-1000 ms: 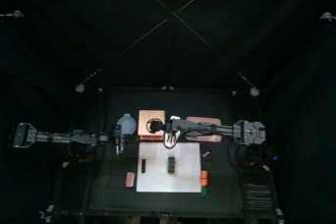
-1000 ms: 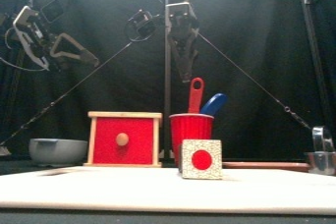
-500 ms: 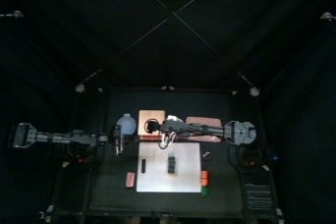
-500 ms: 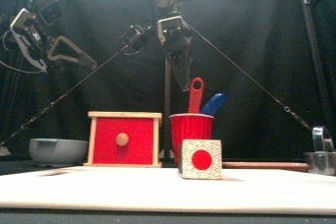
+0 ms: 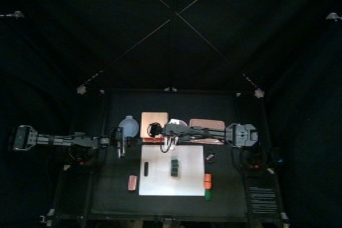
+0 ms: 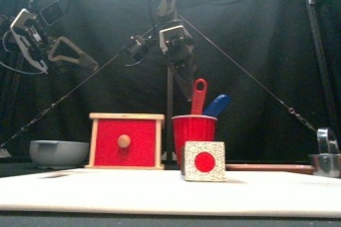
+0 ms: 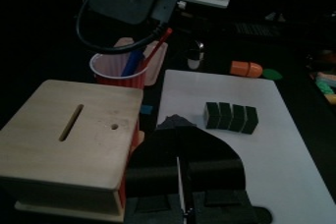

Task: Place sushi on board then cut the sushi with the knife then place the pieces on the plate
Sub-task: Pick knife at handle with right hand

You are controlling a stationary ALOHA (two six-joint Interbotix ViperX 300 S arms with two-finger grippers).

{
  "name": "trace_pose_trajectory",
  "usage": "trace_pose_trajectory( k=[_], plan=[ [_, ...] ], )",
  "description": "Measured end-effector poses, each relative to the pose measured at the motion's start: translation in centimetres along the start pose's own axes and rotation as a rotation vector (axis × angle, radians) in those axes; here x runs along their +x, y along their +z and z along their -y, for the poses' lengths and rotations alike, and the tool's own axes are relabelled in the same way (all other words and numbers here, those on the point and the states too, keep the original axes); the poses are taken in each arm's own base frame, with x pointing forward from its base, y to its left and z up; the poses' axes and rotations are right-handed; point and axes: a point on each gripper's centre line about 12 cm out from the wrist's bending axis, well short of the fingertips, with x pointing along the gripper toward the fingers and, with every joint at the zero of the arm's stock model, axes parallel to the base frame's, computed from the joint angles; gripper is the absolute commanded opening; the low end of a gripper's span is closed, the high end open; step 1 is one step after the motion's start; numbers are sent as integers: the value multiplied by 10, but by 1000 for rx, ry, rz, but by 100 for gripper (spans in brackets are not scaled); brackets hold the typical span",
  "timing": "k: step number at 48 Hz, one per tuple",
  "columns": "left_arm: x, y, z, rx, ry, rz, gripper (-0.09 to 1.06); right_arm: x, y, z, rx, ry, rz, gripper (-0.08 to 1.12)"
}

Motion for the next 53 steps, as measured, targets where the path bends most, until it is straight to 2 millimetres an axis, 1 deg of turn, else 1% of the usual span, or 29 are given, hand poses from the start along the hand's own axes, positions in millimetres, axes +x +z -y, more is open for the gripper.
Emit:
trace_pose_trajectory(
  k=[11,19,24,42,47,53],
  plan=[
    [0,0,0,0,-2,0,-3,7,-3,3,-2,-38,-23,83],
    [0,0,0,0,-2,-2,-3,11,-1,4,-3,-59,-30,81],
    [0,-1,0,0,0,-3,-3,11,-1,4,-3,-62,-30,78],
    [-1,-3,-1,-1,5,-7,-3,13,-1,6,1,-60,-34,61],
    [-1,-3,-1,-1,5,-9,-3,13,-1,7,1,-60,-34,61],
    [-2,-5,-1,-1,5,-14,-3,14,-1,2,-3,-17,-40,62]
  ],
)
